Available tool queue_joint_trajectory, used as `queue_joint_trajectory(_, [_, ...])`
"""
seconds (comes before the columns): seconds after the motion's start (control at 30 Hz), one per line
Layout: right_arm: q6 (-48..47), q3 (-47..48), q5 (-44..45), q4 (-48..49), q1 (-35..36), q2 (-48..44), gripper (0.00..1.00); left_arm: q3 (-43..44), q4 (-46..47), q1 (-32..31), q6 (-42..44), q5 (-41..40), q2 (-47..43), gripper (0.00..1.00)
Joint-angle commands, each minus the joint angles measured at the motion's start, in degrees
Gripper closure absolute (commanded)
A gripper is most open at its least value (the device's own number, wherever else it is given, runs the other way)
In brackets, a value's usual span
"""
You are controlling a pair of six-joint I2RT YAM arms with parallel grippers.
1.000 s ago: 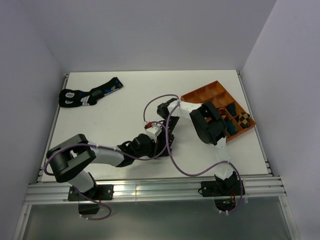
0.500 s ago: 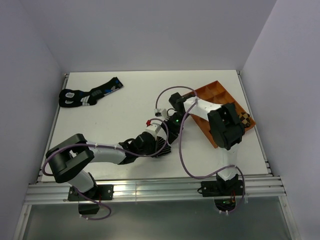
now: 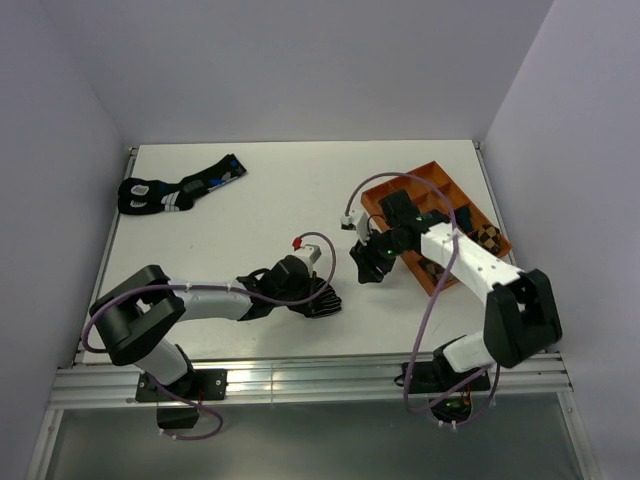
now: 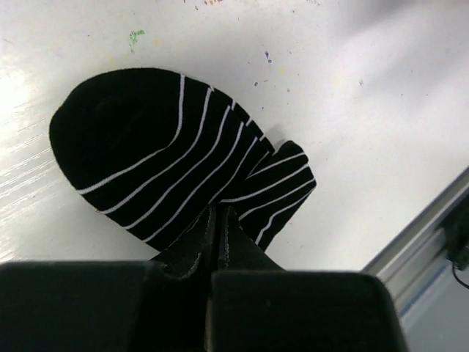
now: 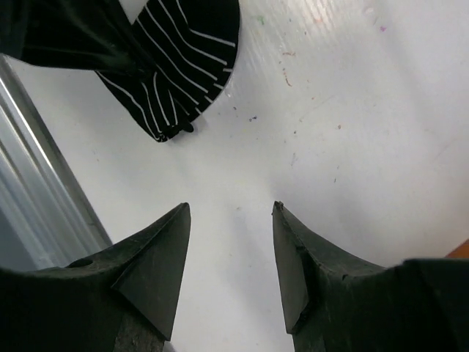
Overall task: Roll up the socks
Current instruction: Roll the sock at the center of the board.
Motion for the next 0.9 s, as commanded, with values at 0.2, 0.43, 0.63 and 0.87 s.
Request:
queue_joint_trajectory(0.2, [-14.94, -9.39, -1.48, 7.46, 1.29, -15.41, 0.40, -2.41, -4.42, 6.39, -3.16, 22.43, 7.25, 1.00])
queue_joint_trajectory(0.43, [-20.50, -14.13, -2.10, 10.35, 7.78, -18.31, 0.40, -2.24, 0.68, 11.75, -5.62, 33.43, 15.67, 1.00])
queue_joint_trajectory(0.63, [-19.89, -21.17, 3.17, 18.35, 17.20, -19.19, 0.39, -0.21, 0.33, 13.51, -6.15, 38.00, 19.12, 1.00])
queue_joint_trajectory(0.87, [-19.27, -23.89, 7.21, 24.14, 23.53, -15.42, 0.41, 0.67, -1.33, 15.01, -6.33, 40.29, 19.47, 1.00])
